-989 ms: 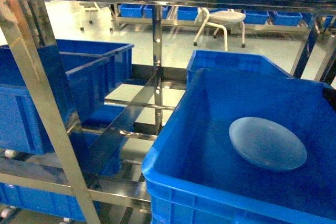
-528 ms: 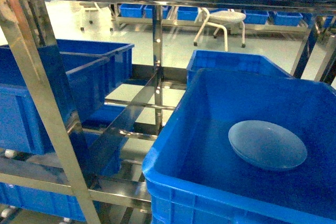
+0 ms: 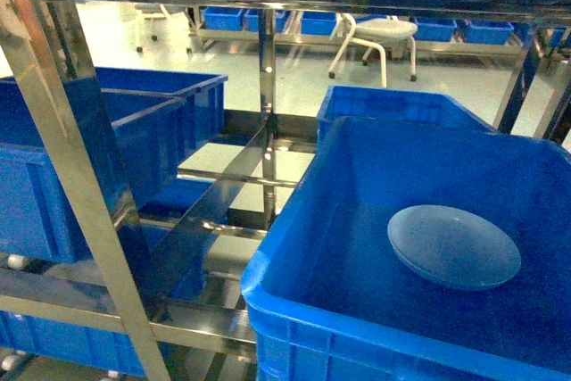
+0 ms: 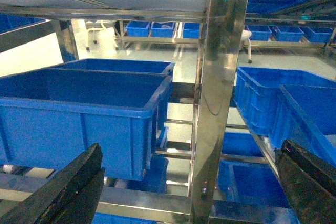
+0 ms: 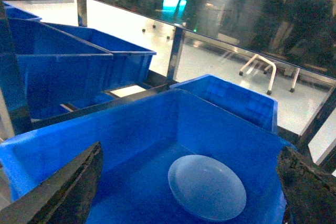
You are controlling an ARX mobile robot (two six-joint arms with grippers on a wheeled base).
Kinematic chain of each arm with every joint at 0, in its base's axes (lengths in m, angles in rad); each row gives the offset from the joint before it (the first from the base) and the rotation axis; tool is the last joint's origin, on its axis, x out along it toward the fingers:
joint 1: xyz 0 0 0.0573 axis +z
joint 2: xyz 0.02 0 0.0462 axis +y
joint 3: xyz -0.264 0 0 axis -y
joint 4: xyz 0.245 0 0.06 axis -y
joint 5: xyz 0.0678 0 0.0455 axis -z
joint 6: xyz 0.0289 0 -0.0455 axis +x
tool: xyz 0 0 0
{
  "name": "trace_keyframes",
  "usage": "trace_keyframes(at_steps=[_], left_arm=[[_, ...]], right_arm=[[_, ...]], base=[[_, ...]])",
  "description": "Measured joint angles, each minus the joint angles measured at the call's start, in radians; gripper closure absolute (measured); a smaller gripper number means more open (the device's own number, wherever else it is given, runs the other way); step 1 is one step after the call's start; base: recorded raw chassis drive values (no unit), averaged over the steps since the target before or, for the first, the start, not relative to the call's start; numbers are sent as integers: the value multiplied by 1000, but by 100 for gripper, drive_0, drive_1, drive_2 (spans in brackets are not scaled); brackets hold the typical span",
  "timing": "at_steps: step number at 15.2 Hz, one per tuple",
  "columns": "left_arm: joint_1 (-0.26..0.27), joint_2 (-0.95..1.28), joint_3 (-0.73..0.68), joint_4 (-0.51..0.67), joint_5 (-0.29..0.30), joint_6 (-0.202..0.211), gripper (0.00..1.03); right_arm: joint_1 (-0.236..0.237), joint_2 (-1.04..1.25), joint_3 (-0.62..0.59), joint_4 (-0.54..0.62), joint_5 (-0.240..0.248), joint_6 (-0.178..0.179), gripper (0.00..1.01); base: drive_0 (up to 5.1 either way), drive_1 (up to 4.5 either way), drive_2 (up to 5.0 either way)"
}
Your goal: Place blue tray on left shelf second layer neatly
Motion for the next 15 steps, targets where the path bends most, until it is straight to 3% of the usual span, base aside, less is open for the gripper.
trace_keyframes(at_steps=[2, 5, 6, 7, 9, 15], left_arm=[[0, 0, 0, 0, 0, 0, 5], [0, 0, 0, 0, 0, 0, 5], [0, 0, 0, 0, 0, 0, 5], [0, 0, 0, 0, 0, 0, 5], [0, 0, 0, 1, 0, 0, 5], [0, 0, 0, 1, 0, 0, 5]], right_arm=[[33, -174, -16, -158, 31, 12, 3], [10, -406, -25, -408, 55, 27, 3], [-38, -508, -26, -515, 47, 36, 3], [-206, -578, -42, -542, -51, 47, 3], [-129, -600, -78, -570, 1, 45, 3], [-130, -600, -78, -571, 2, 45, 3]], base=[[0, 0, 0], [0, 0, 0], [0, 0, 0], [0, 0, 0], [0, 0, 0], [0, 0, 0]])
